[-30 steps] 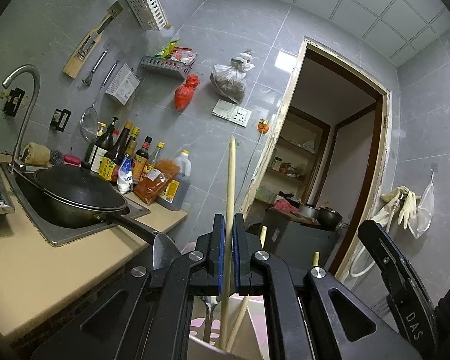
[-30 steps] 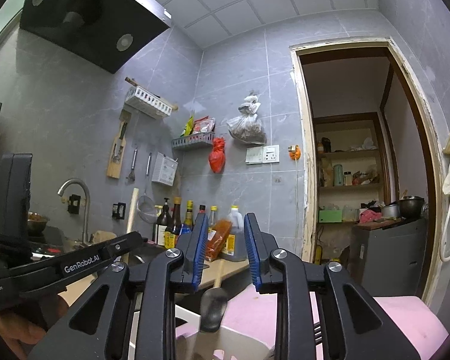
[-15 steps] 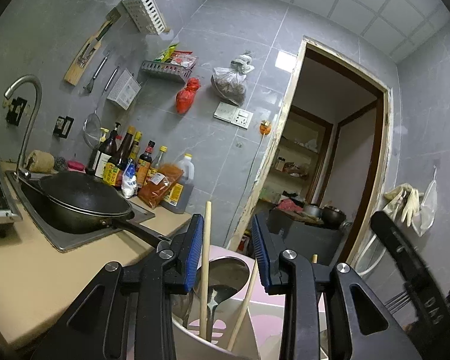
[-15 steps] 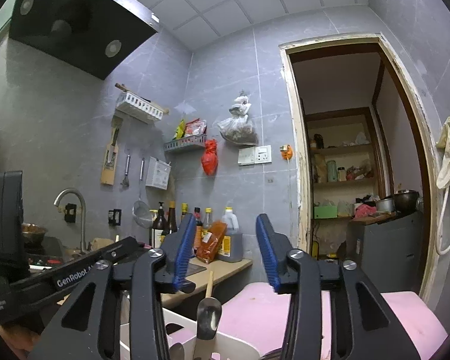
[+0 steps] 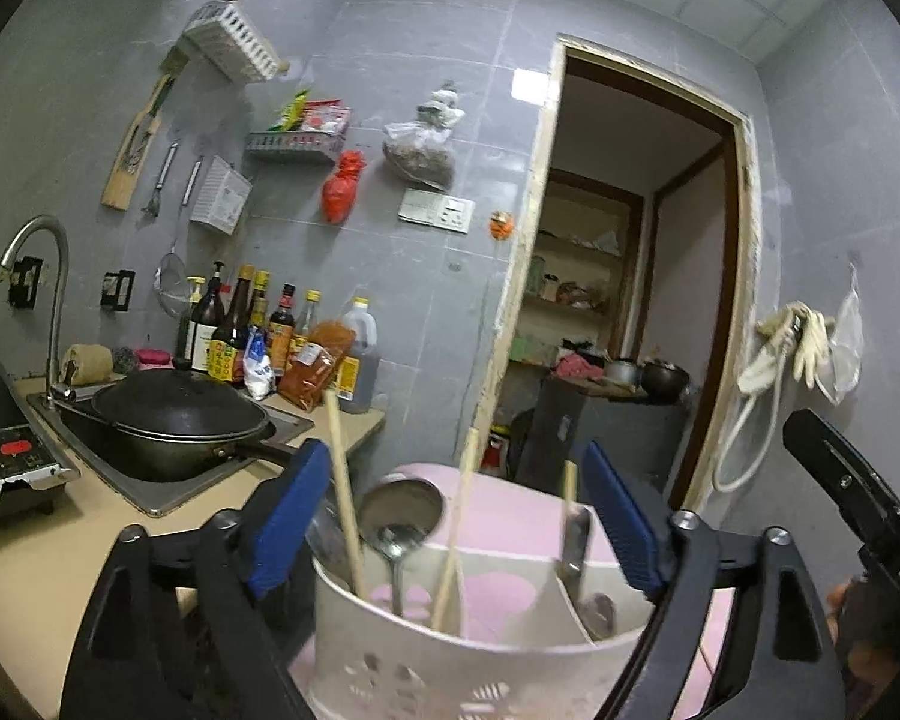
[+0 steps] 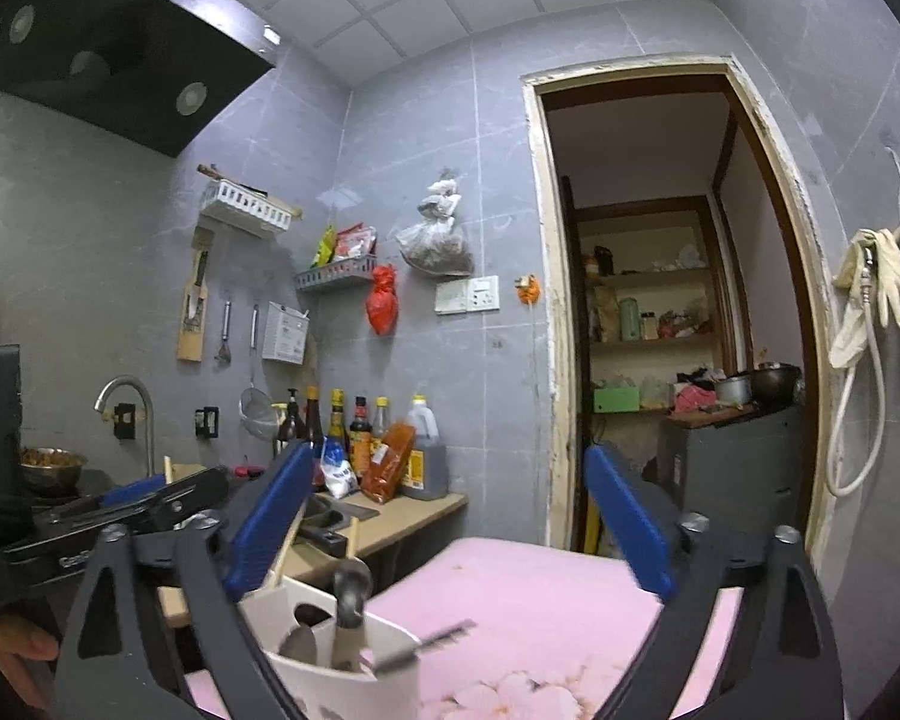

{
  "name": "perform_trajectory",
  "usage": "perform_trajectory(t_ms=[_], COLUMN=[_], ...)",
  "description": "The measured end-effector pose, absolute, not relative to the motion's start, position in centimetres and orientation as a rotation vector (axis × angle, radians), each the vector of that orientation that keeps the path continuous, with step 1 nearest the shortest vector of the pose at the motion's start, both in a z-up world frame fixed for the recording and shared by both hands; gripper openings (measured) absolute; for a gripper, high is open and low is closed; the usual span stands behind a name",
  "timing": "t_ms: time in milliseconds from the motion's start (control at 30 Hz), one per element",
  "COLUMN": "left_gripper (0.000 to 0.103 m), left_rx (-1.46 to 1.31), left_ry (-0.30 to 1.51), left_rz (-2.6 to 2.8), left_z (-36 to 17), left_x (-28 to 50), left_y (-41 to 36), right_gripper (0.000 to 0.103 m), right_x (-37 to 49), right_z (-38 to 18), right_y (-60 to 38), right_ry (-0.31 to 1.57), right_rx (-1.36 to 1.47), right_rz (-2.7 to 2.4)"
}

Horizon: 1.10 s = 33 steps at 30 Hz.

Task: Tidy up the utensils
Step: 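Open left tool releasing the chopstick into the caddy, then withdraw both tools back over the remaining chopstick and gold spoon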

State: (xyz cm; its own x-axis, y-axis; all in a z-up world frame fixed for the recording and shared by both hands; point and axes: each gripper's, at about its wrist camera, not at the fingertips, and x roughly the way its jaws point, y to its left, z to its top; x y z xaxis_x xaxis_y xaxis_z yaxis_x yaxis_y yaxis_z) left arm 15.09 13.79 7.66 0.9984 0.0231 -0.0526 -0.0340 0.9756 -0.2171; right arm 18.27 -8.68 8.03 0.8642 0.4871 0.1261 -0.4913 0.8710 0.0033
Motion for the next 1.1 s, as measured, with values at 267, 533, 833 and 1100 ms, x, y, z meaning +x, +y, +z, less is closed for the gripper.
perform_trajectory(t_ms=[267, 533, 833, 1100], left_gripper=[0.097, 0.097, 0.097, 0.097], left_rx=[-0.178, -0.121, -0.078, 0.025], left_ry=[0.089, 0.131, 0.284, 0.45], left_rz=[-0.051, -0.153, -0.263, -0.298], left_z=[7.2, 6.6, 5.0, 3.3], left_x=[13.6, 13.1, 14.4, 17.0], left_y=[9.2, 4.3, -0.2, -4.0], right_gripper=[0.103, 0.103, 0.103, 0.103], right_x=[16.7, 16.0, 16.3, 17.9], right_z=[7.9, 7.0, 4.4, 0.5], right_y=[-13.3, -18.7, -23.9, -26.4], right_ry=[-0.093, -0.025, 0.156, 0.415], right_rx=[0.04, 0.028, -0.005, -0.01], right_rz=[0.44, 0.343, 0.246, 0.229])
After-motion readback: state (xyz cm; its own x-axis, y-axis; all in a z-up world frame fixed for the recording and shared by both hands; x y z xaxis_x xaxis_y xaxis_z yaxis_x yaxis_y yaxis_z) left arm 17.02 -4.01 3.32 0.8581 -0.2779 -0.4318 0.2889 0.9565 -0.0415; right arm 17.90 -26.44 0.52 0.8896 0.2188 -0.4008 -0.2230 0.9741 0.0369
